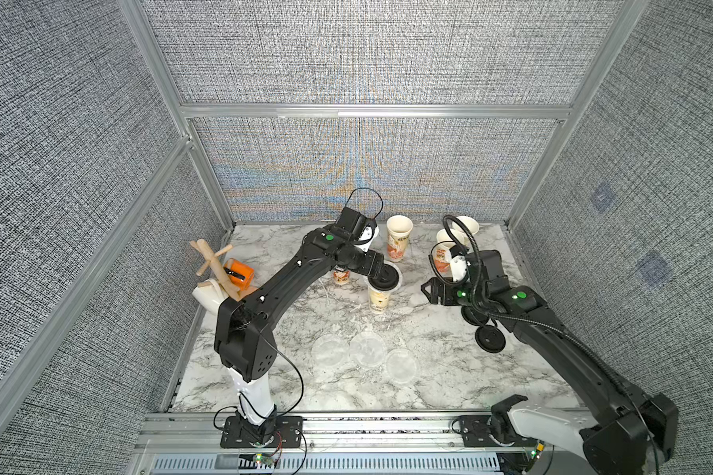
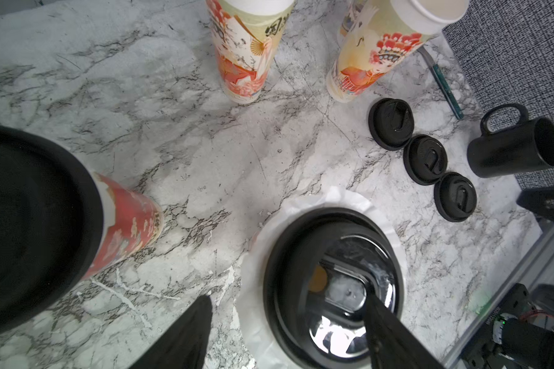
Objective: Put the leak-proof paper on the milk tea cups
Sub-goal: Secure the cup lid on the cup.
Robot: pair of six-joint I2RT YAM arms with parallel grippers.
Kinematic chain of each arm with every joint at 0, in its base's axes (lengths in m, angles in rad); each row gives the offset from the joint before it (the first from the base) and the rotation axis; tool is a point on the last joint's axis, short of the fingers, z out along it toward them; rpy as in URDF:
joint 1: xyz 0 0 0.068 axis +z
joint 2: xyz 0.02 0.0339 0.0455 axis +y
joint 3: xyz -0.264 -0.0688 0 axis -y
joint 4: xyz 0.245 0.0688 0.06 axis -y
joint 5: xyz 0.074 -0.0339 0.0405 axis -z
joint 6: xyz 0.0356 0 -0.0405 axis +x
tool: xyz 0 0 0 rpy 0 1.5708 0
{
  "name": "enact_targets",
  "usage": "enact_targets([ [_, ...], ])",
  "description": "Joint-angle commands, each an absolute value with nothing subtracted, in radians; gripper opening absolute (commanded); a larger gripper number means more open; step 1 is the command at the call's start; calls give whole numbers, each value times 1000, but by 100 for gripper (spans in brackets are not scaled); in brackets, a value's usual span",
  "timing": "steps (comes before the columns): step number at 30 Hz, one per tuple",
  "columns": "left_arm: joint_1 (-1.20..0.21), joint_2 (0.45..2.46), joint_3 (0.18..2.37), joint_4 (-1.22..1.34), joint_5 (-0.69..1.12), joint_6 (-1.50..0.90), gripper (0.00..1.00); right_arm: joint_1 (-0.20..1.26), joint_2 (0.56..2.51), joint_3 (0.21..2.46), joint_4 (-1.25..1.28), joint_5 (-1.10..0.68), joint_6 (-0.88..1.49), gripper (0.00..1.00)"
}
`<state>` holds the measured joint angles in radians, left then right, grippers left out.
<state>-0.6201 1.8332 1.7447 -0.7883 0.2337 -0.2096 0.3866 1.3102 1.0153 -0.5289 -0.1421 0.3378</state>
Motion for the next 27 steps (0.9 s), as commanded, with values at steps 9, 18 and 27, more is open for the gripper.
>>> enact_targets([
  [9,-626,1870,1764,-835,173,-188,76,382,1287,990,-486,-147,341,88],
  [18,-626,1873,1767,-878,143,-171,76,382,1299,989,-477,-158,341,88],
  [27,-626,1875,1793,-893,137,-167,76,384,1342,1008,-453,-195,339,84],
])
